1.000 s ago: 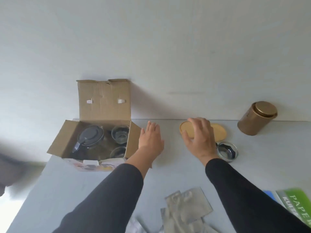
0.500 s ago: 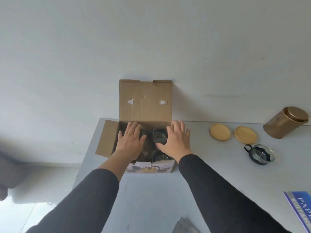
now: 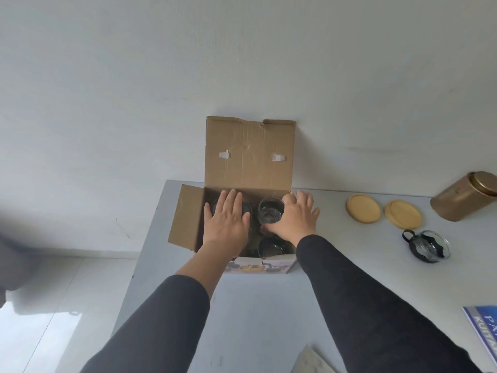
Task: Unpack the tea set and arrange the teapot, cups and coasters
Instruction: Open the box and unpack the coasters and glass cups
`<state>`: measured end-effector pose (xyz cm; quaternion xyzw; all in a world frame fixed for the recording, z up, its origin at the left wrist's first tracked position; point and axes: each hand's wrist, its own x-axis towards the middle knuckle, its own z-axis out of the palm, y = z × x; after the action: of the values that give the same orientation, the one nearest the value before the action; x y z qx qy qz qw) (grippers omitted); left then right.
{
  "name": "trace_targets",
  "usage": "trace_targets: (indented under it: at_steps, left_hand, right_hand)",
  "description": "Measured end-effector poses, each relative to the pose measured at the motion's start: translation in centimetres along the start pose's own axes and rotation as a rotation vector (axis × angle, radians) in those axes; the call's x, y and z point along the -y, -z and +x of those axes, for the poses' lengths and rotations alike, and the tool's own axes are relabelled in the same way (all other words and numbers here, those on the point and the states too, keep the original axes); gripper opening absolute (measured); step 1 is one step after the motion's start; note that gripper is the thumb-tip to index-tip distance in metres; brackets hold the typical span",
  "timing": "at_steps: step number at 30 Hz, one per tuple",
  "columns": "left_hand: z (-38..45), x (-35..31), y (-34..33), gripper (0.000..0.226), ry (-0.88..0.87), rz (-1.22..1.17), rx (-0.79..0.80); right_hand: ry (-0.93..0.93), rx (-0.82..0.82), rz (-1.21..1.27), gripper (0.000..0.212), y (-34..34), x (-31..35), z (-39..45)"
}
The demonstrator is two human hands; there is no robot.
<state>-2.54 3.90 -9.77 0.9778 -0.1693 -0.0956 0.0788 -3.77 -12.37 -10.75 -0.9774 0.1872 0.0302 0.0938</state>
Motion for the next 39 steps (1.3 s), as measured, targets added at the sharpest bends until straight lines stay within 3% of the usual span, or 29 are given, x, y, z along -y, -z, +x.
trace_targets:
  at_steps: [3,6,10,14,17,20,27,32,36,39]
  left_hand:
    - [-0.1,-0.1,0.1,0.057,0.000,-0.011,0.000]
    - [-0.1,-0.1,0.1,0.057,0.004,-0.020,0.004]
    - [0.1,-0.2,0.2,0.057,0.007,-0.027,0.023]
    - [0.3,-0.2,1.3,0.058,0.044,-0.084,0.051]
    - [0.3,-2.6,2.3,0.054,0.061,-0.116,-0.061]
    - [0.3,-7.0,2.4,0.053,-0.062,-0.133,-0.150]
    - [-0.8,-17.5,-2.7,0.051,-0.228,-0.211,-0.070]
    - [-1.7,-22.0,-9.0,0.053,-0.100,-0.299,0.149]
    - [-1.7,-23.3,-12.3,0.066,0.012,-0.186,0.329]
    - [-1.1,-23.7,-13.0,0.073,0.027,-0.067,0.374]
  right_hand:
    - [0.053,-0.115,0.121,0.086,0.2,-0.1,-0.5]
    - [0.092,-0.250,0.396,0.078,0.9,-0.2,-1.7]
    - [0.043,-0.281,0.724,0.078,2.4,-0.7,-3.4]
    - [0.027,-0.390,0.777,0.081,3.2,-2.8,-4.9]
    - [-0.015,-0.443,0.777,0.080,3.3,-5.8,-5.6]
    - [-0.083,-0.480,0.777,0.079,2.9,-9.6,-5.8]
    - [-0.165,-0.438,0.728,0.077,1.2,-17.7,-6.1]
    - [-0.162,-0.345,0.729,0.079,-0.4,-22.2,-5.4]
    - [-0.182,-0.234,0.718,0.083,-1.5,-24.6,-4.6]
    - [-0.192,-0.172,0.703,0.086,-2.0,-25.7,-4.0]
